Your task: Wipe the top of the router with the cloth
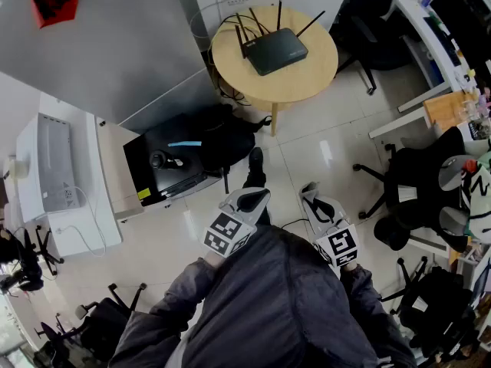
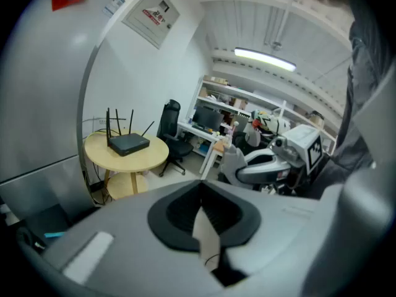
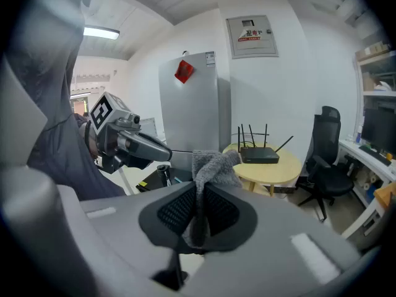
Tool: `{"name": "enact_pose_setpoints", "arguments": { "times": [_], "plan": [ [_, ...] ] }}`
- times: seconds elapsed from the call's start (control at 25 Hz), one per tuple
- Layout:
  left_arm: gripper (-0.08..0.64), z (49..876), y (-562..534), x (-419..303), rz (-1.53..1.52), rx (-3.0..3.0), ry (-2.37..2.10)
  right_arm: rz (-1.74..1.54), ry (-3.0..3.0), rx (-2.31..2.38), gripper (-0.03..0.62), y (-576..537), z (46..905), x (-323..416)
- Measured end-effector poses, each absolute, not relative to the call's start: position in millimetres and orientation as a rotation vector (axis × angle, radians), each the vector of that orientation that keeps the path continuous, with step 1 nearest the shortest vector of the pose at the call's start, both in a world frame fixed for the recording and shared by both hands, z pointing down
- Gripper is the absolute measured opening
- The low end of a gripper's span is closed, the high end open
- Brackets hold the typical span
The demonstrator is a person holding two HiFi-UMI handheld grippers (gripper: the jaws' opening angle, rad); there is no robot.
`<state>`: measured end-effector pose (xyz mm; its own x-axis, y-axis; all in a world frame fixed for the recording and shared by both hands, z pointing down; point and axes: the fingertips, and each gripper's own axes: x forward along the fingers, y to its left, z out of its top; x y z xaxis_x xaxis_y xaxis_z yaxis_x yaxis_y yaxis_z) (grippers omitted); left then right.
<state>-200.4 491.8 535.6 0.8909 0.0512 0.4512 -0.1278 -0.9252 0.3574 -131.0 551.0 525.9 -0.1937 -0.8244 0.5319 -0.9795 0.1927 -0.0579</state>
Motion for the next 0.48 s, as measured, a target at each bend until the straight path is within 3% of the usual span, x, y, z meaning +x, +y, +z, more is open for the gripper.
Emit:
{"name": "enact_pose_setpoints", "arguments": {
  "times": [0.48],
  "plan": [
    [0.000, 503, 267, -77, 0.633, 2.663, -0.023, 0.520, -2.093, 1.591, 0.029, 311, 493, -33]
  ]
}}
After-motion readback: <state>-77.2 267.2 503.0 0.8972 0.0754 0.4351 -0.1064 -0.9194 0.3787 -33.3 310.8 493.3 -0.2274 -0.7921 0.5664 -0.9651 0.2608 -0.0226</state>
